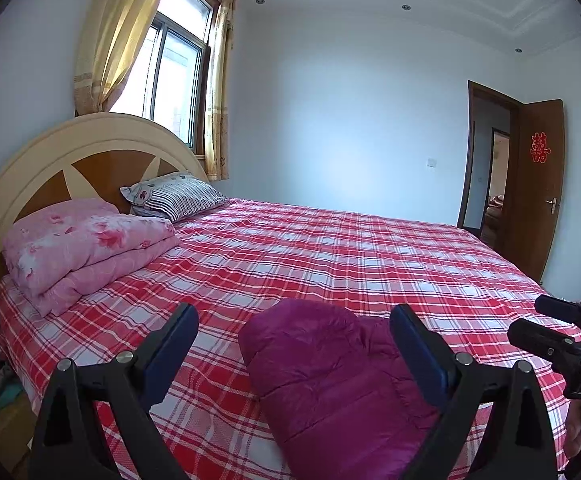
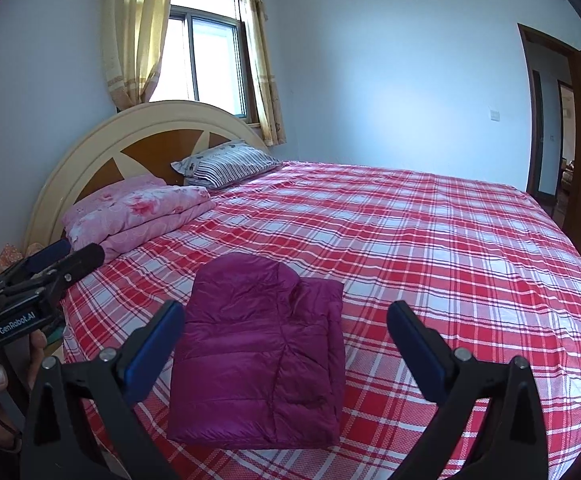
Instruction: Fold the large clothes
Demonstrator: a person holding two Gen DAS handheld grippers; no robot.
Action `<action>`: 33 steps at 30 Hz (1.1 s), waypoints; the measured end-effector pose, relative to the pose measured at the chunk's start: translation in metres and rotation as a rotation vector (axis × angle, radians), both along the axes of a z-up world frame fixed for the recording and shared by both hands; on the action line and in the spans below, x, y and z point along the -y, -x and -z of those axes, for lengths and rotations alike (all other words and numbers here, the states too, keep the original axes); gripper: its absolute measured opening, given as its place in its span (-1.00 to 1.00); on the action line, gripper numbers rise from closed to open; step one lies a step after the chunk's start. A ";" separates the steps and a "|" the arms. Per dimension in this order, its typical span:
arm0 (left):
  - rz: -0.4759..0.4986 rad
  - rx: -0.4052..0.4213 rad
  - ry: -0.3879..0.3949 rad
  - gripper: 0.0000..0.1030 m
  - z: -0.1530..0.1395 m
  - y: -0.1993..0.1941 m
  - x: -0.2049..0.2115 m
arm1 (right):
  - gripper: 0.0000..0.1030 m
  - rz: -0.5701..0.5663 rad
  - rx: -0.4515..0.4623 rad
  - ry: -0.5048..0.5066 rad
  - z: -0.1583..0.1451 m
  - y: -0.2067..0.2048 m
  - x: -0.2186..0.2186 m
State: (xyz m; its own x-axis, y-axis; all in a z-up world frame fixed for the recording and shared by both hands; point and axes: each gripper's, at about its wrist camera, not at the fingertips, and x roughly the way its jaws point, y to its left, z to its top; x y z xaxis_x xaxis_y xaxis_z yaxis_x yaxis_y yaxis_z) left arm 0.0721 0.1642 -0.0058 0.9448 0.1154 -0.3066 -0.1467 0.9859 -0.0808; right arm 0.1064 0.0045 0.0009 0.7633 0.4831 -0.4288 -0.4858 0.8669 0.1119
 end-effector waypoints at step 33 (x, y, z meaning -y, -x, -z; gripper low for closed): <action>-0.001 -0.011 -0.005 0.88 0.000 -0.001 -0.002 | 1.00 -0.003 0.011 -0.006 -0.003 0.006 -0.006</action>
State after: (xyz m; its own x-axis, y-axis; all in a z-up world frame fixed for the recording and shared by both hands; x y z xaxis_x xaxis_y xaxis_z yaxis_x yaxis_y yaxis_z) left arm 0.0732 0.1666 -0.0061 0.9412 0.1181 -0.3164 -0.1486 0.9861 -0.0740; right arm 0.1003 0.0103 0.0039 0.7666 0.4880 -0.4174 -0.4899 0.8647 0.1112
